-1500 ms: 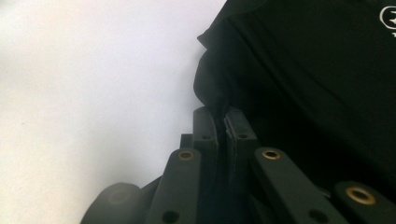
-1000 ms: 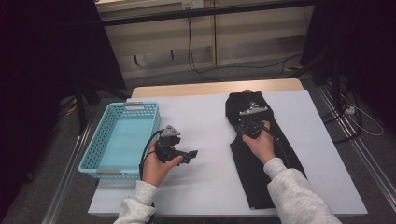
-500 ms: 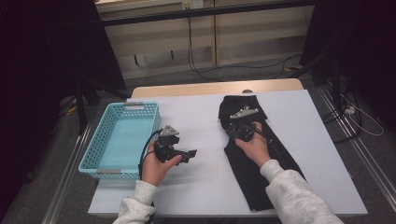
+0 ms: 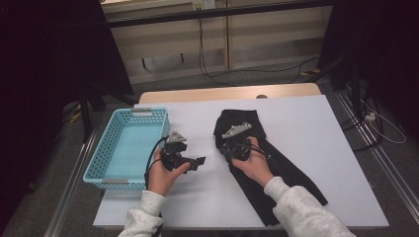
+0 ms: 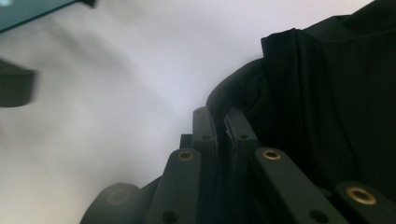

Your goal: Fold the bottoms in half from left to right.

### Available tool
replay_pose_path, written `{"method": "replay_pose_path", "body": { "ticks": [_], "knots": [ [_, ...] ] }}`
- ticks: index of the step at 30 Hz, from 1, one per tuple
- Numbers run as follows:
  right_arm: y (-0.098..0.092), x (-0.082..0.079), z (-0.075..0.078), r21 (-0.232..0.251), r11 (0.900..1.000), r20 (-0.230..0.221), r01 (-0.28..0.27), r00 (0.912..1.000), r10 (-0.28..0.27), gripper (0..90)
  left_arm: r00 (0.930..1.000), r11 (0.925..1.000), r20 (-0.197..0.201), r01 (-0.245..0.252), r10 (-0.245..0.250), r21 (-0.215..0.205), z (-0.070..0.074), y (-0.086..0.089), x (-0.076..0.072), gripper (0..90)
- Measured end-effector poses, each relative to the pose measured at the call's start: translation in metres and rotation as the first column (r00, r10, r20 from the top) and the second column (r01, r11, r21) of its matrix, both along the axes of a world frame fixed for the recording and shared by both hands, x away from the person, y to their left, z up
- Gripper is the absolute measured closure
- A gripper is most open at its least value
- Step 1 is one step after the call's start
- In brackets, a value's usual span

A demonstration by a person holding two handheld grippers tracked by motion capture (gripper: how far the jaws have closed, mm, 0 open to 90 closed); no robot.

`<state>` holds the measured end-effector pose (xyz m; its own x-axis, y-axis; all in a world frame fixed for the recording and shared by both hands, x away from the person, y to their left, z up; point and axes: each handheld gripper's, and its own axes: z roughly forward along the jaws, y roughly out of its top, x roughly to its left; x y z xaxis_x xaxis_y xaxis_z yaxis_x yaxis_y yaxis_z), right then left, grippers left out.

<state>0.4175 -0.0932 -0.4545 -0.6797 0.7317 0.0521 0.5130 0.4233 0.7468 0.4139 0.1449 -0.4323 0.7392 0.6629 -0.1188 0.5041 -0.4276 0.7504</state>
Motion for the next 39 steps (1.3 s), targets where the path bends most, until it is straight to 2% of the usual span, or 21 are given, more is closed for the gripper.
{"method": "replay_pose_path", "body": {
  "ticks": [3, 6, 8, 9, 11, 13, 16, 18, 19, 21, 23, 26, 29, 30, 31, 32, 34, 35, 36, 37, 39],
  "knots": [
    [0.013, -0.009, 0.001, -0.005, 0.999, -0.009, -0.052, 0.9986, 0.052, 84.0, 0.9990, 0.9991, 0.012, -0.043, 0.043, -0.007, 0.003, 0.003, 0.001, 9.0],
    [0.022, -0.018, 0.001, -0.015, 0.994, -0.009, -0.111, 0.9938, 0.111, 83.0, 0.9988, 0.9989, 0.014, -0.046, 0.046, -0.010, 0.004, 0.004, 0.000, 9.0],
    [0.026, -0.021, 0.000, -0.028, 0.991, -0.013, -0.128, 0.9918, 0.127, 72.5, 0.9989, 0.9989, 0.009, -0.045, 0.045, -0.014, 0.004, 0.004, 0.001, 9.0],
    [0.025, -0.020, -0.001, -0.033, 0.991, -0.030, -0.130, 0.9912, 0.129, 68.2, 0.9989, 0.9988, 0.010, -0.046, 0.046, -0.016, 0.004, 0.004, 0.001, 8.9],
    [0.021, -0.018, 0.001, -0.033, 0.993, -0.030, -0.113, 0.9932, 0.112, 62.6, 0.9995, 0.9996, 0.009, -0.029, 0.029, -0.001, 0.003, 0.003, 0.000, 8.9],
    [0.012, -0.015, 0.007, -0.008, 0.995, -0.030, -0.098, 0.9947, 0.098, 53.4, 0.9996, 0.9996, 0.010, -0.027, 0.027, 0.007, 0.003, 0.003, 0.000, 8.9],
    [-0.003, -0.009, 0.017, 0.016, 0.998, -0.028, -0.063, 0.9976, 0.063, 51.6, 0.9993, 0.9993, 0.010, -0.036, 0.036, -0.011, 0.004, 0.003, 0.000, 8.9],
    [-0.012, -0.005, 0.024, 0.035, 0.998, -0.015, -0.043, 0.9990, 0.043, 49.3, 0.9996, 0.9996, 0.008, -0.028, 0.028, -0.001, 0.003, 0.003, 0.000, 8.9],
    [-0.017, -0.002, 0.026, 0.054, 0.998, -0.010, -0.021, 0.9997, 0.021, 48.7, 0.9991, 0.9990, 0.006, -0.041, 0.041, -0.016, 0.003, 0.002, 0.000, 8.9],
    [-0.023, 0.002, 0.029, 0.058, 0.998, 0.007, 0.006, 1.0000, -0.007, 46.8, 0.9991, 0.9988, 0.006, -0.043, 0.043, -0.022, 0.002, 0.002, 0.000, 8.9],
    [-0.027, 0.007, 0.032, 0.076, 0.997, 0.004, 0.024, 0.9997, -0.024, 45.5, 0.9997, 0.9996, 0.002, -0.026, 0.026, -0.006, 0.002, 0.002, 0.000, 8.9],
    [-0.028, 0.013, 0.031, 0.046, 0.998, 0.017, 0.043, 0.9989, -0.044, 47.2, 0.9996, 0.9996, 0.001, -0.027, 0.027, -0.011, 0.002, 0.001, 0.001, 8.9],
    [-0.021, 0.016, 0.025, 0.043, 0.999, 0.011, 0.016, 0.9998, -0.017, 48.2, 0.9998, 0.9998, 0.000, -0.019, 0.019, 0.000, 0.001, 0.001, 0.001, 8.9],
    [-0.016, 0.015, 0.023, 0.026, 1.000, 0.007, 0.004, 1.0000, -0.004, 48.2, 0.9998, 0.9998, -0.001, -0.019, 0.019, 0.002, 0.001, 0.001, 0.002, 8.9],
    [-0.012, 0.014, 0.020, 0.017, 1.000, 0.006, -0.011, 0.9999, 0.011, 48.1, 0.9994, 0.9993, -0.005, -0.034, 0.034, -0.018, 0.000, 0.001, 0.002, 8.9],
    [-0.008, 0.014, 0.017, -0.001, 1.000, 0.006, -0.019, 0.9998, 0.019, 48.0, 0.9994, 0.9992, -0.005, -0.035, 0.035, -0.018, 0.000, 0.001, 0.002, 8.9],
    [-0.004, 0.017, 0.011, -0.024, 0.999, 0.010, -0.026, 0.9996, 0.026, 51.3, 0.9999, 0.9999, -0.008, -0.015, 0.015, 0.006, 0.000, 0.002, 0.002, 8.9],
    [-0.004, 0.018, 0.009, -0.034, 0.999, 0.009, -0.017, 0.9998, 0.017, 57.7, 0.9998, 0.9998, -0.009, -0.019, 0.019, 0.007, 0.000, 0.002, 0.002, 9.0],
    [-0.005, 0.019, 0.009, -0.048, 0.999, 0.011, 0.001, 0.9999, 0.000, 70.4, 0.9995, 0.9995, -0.010, -0.029, 0.029, -0.009, 0.000, 0.001, 0.002, 9.0],
    [-0.008, 0.021, 0.008, -0.046, 0.999, 0.008, 0.006, 1.0000, -0.006, 79.1, 0.9994, 0.9992, -0.004, -0.036, 0.036, -0.016, 0.000, 0.000, 0.001, 9.0],
    [-0.014, 0.024, 0.009, -0.028, 0.998, 0.011, 0.062, 0.9980, -0.062, 85.7, 0.9997, 0.9996, -0.004, -0.024, 0.024, -0.014, 0.000, 0.000, 0.001, 9.0]
  ]
}}
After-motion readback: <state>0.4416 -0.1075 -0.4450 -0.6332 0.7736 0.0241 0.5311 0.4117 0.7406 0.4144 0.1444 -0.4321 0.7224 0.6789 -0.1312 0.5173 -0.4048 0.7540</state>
